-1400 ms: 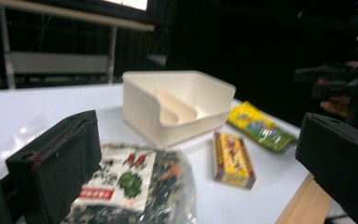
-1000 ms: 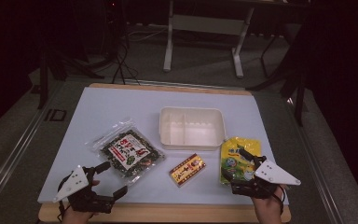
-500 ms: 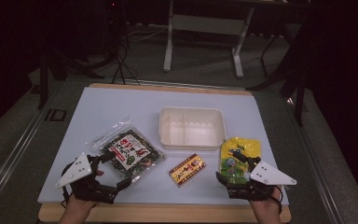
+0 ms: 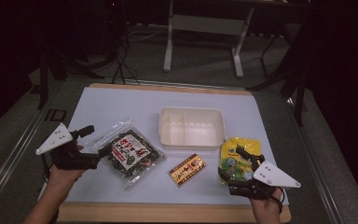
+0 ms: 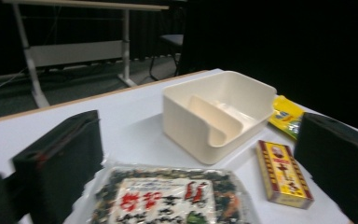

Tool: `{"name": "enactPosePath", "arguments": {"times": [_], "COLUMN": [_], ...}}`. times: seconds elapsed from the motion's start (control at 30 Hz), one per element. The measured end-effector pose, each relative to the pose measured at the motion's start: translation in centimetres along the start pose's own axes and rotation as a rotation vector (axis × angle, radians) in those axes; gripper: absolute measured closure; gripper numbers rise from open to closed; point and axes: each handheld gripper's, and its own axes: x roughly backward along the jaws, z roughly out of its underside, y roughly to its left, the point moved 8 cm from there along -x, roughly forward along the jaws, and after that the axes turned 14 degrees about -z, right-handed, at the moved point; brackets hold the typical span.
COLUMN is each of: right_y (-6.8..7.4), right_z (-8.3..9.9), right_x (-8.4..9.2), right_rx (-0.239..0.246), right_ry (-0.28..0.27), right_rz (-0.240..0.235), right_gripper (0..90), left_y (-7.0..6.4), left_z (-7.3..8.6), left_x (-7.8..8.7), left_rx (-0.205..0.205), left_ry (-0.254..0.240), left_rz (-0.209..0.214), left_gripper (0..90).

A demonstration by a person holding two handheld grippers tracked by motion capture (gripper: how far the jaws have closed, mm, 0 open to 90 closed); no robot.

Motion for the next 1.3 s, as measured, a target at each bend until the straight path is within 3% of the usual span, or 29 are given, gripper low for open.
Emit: {"name": "enactPosePath", "arguments": {"times": [0.13, 0.2, 0.27, 0.33, 0.4, 0.6, 0.63, 0.93, 1.0, 1.07, 1.17, 1.23, 1.3], "right_y": [0.2, 0.4, 0.5, 0.6, 0.5, 0.7, 0.8, 1.0, 1.1, 1.1, 1.1, 1.1, 1.1], "right_z": [-0.1, -0.1, -0.2, -0.5, -0.5, -0.4, -0.3, -0.1, 0.0, 0.0, 0.1, 0.1, 0.2], "right_x": [0.1, 0.1, 0.0, 0.1, 0.1, 0.1, 0.0, -0.2, -0.3, -0.4, -0.4, -0.4, -0.4], "right_rx": [-0.004, -0.031, -0.028, -0.033, -0.033, -0.013, -0.009, -0.006, -0.003, -0.005, -0.007, -0.014, -0.016], "right_ry": [0.001, 0.009, 0.002, -0.024, -0.024, -0.010, -0.002, 0.011, 0.017, 0.019, 0.020, 0.022, 0.022], "right_rz": [-0.001, -0.014, -0.010, -0.019, -0.005, 0.001, -0.006, -0.012, -0.018, -0.022, -0.026, -0.027, -0.026], "right_gripper": [12.3, 11.1, 10.2, 9.7, 9.7, 9.9, 10.0, 10.1, 10.1, 10.2, 10.1, 10.1, 10.2], "left_y": [1.5, 3.0, 4.0, 4.5, 5.9, 7.6, 8.2, 10.0, 10.7, 11.1, 11.3, 11.8, 11.9], "left_z": [1.1, 2.2, 2.8, 3.1, 3.8, 5.3, 5.9, 8.3, 9.2, 9.7, 9.9, 10.7, 10.8], "left_x": [-0.5, -1.0, -1.3, -1.4, -1.7, -2.5, -3.0, -4.6, -4.9, -5.1, -5.1, -5.2, -5.2], "left_rx": [0.025, 0.049, 0.071, 0.072, 0.082, 0.094, 0.098, 0.156, 0.192, 0.203, 0.218, 0.267, 0.280], "left_ry": [0.031, 0.060, 0.075, 0.080, 0.098, 0.150, 0.183, 0.288, 0.318, 0.342, 0.349, 0.381, 0.390], "left_rz": [-0.018, -0.050, -0.064, -0.075, -0.107, -0.147, -0.162, -0.149, -0.163, -0.176, -0.170, -0.151, -0.139], "left_gripper": [5.2, 6.7, 8.8, 11.0, 12.3, 15.0, 15.6, 22.9, 23.3, 24.4, 28.0, 32.8, 35.6]}}
